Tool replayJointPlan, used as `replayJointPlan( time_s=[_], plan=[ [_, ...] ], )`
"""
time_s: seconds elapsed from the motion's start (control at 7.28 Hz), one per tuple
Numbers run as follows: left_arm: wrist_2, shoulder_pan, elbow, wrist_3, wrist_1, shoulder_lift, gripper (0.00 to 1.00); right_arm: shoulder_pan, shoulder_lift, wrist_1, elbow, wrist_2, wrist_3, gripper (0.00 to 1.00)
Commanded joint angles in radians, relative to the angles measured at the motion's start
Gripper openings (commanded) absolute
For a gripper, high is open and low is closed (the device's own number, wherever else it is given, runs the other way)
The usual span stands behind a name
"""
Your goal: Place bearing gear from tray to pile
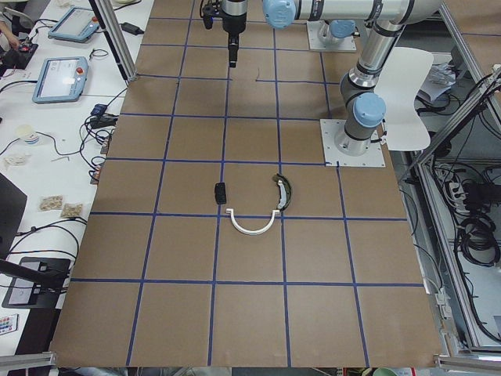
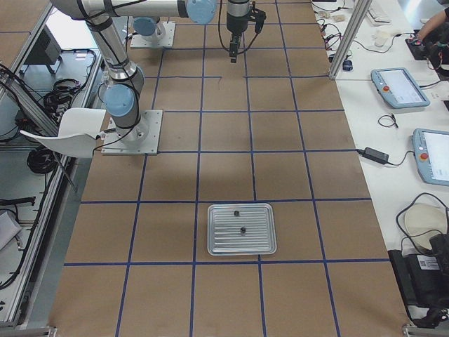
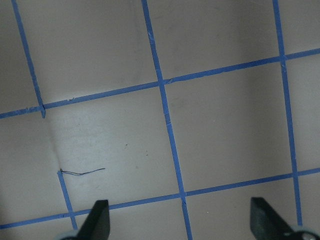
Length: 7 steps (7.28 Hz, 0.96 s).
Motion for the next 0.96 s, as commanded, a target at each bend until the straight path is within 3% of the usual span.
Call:
replayJointPlan(
  time_s=[0.0,0.55,0.69,0.82],
  plan=[
    [-0.002,0.0,0.0,0.0,0.0,0.0,1.0,0.0,0.0,0.001,0.0,-0.01,0.0,1.0],
    [-0.002,0.0,0.0,-0.003,0.0,0.0,1.0,-0.009,0.012,0.051,0.015,-0.001,0.002,1.0],
    [-0.005,0.0,0.006,-0.014,-0.005,0.0,1.0,-0.056,0.015,0.047,0.016,-0.042,-0.017,1.0],
    [-0.005,-0.003,0.023,-0.055,-0.014,-0.021,1.0,-0.18,0.036,0.045,0.024,-0.071,-0.131,1.0]
  ],
)
